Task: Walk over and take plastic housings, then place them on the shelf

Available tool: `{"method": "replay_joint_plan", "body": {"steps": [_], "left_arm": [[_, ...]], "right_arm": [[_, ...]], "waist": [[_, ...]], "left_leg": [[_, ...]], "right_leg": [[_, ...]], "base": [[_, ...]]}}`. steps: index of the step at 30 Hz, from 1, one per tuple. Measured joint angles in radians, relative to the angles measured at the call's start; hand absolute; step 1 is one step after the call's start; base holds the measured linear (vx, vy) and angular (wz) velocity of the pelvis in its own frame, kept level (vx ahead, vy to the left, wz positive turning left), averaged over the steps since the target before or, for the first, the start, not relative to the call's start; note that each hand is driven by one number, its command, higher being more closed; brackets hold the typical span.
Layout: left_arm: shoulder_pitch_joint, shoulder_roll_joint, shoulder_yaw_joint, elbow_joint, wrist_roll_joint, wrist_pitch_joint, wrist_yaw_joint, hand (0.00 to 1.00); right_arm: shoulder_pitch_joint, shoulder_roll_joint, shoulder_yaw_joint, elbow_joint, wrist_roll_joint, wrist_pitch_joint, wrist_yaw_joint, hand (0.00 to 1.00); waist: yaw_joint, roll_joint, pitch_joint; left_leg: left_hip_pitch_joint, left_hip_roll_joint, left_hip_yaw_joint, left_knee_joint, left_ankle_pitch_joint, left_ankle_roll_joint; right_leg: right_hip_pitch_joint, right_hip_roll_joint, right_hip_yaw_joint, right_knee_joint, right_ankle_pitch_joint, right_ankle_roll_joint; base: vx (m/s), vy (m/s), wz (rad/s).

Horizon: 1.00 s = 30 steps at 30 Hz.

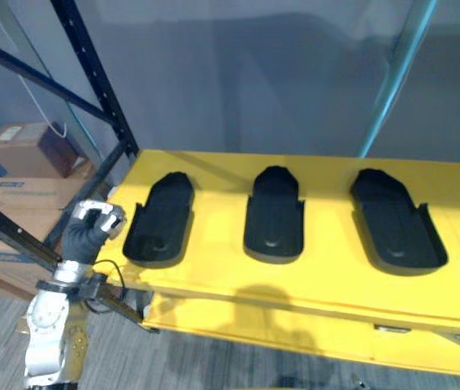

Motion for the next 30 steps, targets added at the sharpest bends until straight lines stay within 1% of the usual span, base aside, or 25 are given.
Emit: {"method": "replay_joint_plan", "body": {"steps": [2,4,5,6,7,9,10,11,12,13,16,18,20,22,23,25,27,30], "left_arm": [[0.000,0.000,0.000,-0.021,0.001,0.002,-0.011,1.00],[0.001,0.000,-0.001,-0.044,-0.001,0.021,-0.027,1.00],[0.002,0.000,-0.002,-0.052,0.000,0.040,-0.032,1.00],[0.009,0.001,-0.005,-0.056,0.000,0.082,-0.034,1.00],[0.009,0.001,-0.006,-0.054,0.001,0.105,-0.034,1.00],[0.031,0.001,-0.010,-0.047,0.012,0.191,-0.029,1.00],[0.043,0.001,-0.012,-0.046,0.012,0.208,-0.028,1.00],[0.060,0.001,-0.017,-0.042,0.012,0.231,-0.024,1.00],[0.088,0.001,-0.024,-0.040,0.012,0.262,-0.007,1.00],[0.103,0.001,-0.029,-0.039,0.012,0.277,0.000,1.00],[0.133,0.001,-0.052,-0.038,0.012,0.302,0.002,1.00],[0.138,0.001,-0.053,-0.039,0.012,0.318,0.001,1.00],[0.147,0.001,-0.054,-0.039,0.012,0.322,0.000,1.00],[0.154,0.001,-0.060,-0.040,0.012,0.342,0.000,1.00],[0.158,0.001,-0.072,-0.039,0.013,0.355,0.000,1.00],[0.164,0.001,-0.100,-0.040,0.013,0.363,-0.001,1.00],[0.164,0.001,-0.128,-0.040,0.034,0.371,0.000,1.00],[0.164,0.001,-0.134,-0.040,0.044,0.395,0.004,1.00]], "right_arm": [[-0.001,0.006,0.000,0.007,0.000,-0.002,-0.002,0.00],[0.000,0.016,0.000,0.008,0.000,-0.006,-0.004,0.00],[0.000,0.021,0.000,0.010,0.000,-0.007,-0.005,0.00],[-0.001,0.027,0.003,0.009,0.000,-0.008,-0.006,0.00],[-0.001,0.028,0.004,0.008,0.000,-0.008,-0.006,0.00],[-0.002,0.028,0.005,0.004,0.001,-0.008,-0.006,0.00],[-0.001,0.028,0.005,0.003,0.001,-0.008,-0.006,0.00],[-0.001,0.028,0.005,0.003,0.002,-0.008,-0.006,0.00],[-0.001,0.028,0.006,0.003,0.006,-0.005,-0.006,0.00],[-0.001,0.028,0.006,0.003,0.006,-0.001,-0.006,0.00],[-0.001,0.028,0.006,0.003,0.008,0.004,-0.006,0.00],[-0.007,0.027,0.006,0.003,0.009,0.004,-0.003,0.00],[-0.013,0.026,0.006,0.003,0.010,0.004,-0.001,0.00],[-0.021,0.026,0.006,0.004,0.010,0.004,0.001,0.00],[-0.026,0.026,0.006,0.004,0.011,0.004,0.002,0.00],[-0.041,0.026,0.006,0.005,0.011,0.004,0.002,0.00],[-0.057,0.026,0.007,0.005,0.020,0.004,0.002,0.00],[-0.068,0.026,0.015,0.006,0.023,0.004,0.001,0.00]], "waist": [[0.004,0.000,-0.012],[0.008,-0.014,-0.010],[0.010,-0.015,-0.015],[0.010,-0.025,-0.017],[0.010,-0.028,-0.016],[0.011,-0.038,-0.016],[0.011,-0.040,-0.016],[0.011,-0.043,-0.016],[0.011,-0.046,-0.014],[0.012,-0.047,-0.013],[0.016,-0.047,-0.010],[0.019,-0.047,-0.008],[0.019,-0.046,-0.007],[0.020,-0.047,-0.004],[0.022,-0.046,-0.001],[0.028,-0.047,0.006],[0.031,-0.050,0.008],[0.031,-0.056,0.011]], "left_leg": [[-0.012,0.001,-0.001,0.000,0.002,0.000],[-0.014,0.001,-0.002,0.000,0.003,0.001],[-0.014,0.000,-0.002,0.000,0.003,0.001],[-0.011,-0.002,-0.003,0.000,0.004,0.002],[-0.010,-0.004,-0.004,0.000,0.004,0.003],[-0.011,-0.008,-0.006,0.000,0.006,0.005],[-0.012,-0.009,-0.006,0.000,0.006,0.005],[-0.012,-0.010,-0.006,-0.001,0.006,0.005],[-0.012,-0.012,-0.008,-0.001,0.006,0.005],[-0.013,-0.012,-0.011,-0.001,0.006,0.006],[-0.014,-0.014,-0.028,-0.001,0.007,0.007],[-0.013,-0.014,-0.040,-0.001,0.008,0.006],[-0.014,-0.015,-0.052,-0.001,0.009,0.006],[-0.014,-0.015,-0.060,-0.001,0.010,0.006],[-0.014,-0.015,-0.064,-0.001,0.010,0.005],[-0.015,-0.015,-0.067,-0.001,0.010,0.005],[-0.017,-0.015,-0.072,-0.001,0.010,0.005],[-0.021,-0.015,-0.075,-0.001,0.010,0.005]], "right_leg": [[-0.015,0.000,0.000,0.007,0.000,0.000],[-0.018,0.000,0.001,0.012,0.000,0.000],[-0.018,0.000,0.001,0.013,0.000,0.000],[-0.019,0.000,-0.001,0.013,0.000,0.000],[-0.019,-0.001,-0.001,0.013,-0.001,-0.001],[-0.021,-0.005,-0.003,0.014,-0.001,-0.001],[-0.022,-0.006,-0.003,0.014,-0.001,-0.001],[-0.023,-0.006,-0.004,0.014,-0.002,-0.002],[-0.023,-0.006,-0.007,0.014,-0.003,-0.004],[-0.022,-0.006,-0.011,0.014,-0.004,-0.004],[-0.013,-0.006,-0.033,0.014,-0.007,-0.007],[-0.007,-0.005,-0.042,0.013,-0.012,-0.005],[-0.001,-0.006,-0.056,0.014,-0.016,-0.004],[0.004,-0.006,-0.067,0.014,-0.019,-0.005],[0.007,-0.006,-0.070,0.014,-0.021,-0.005],[0.008,-0.006,-0.073,0.014,-0.022,-0.005],[0.008,-0.005,-0.078,0.014,-0.023,-0.006],[0.008,-0.005,-0.083,0.012,-0.023,-0.006]], "base": [[-0.01,0.002,0.02],[0.00,0.000,0.00],[0.00,0.000,0.00],[0.00,0.000,0.00],[0.00,0.000,0.00],[0.00,0.000,0.00],[0.00,0.000,0.00],[0.00,0.000,0.00],[0.00,-0.004,0.04],[0.00,-0.008,0.06],[0.01,-0.023,0.15],[0.01,-0.033,0.16],[0.01,-0.033,0.19],[0.01,-0.029,0.16],[0.01,-0.016,0.09],[0.01,-0.008,0.06],[0.02,-0.005,0.06],[0.02,-0.002,0.05]]}}
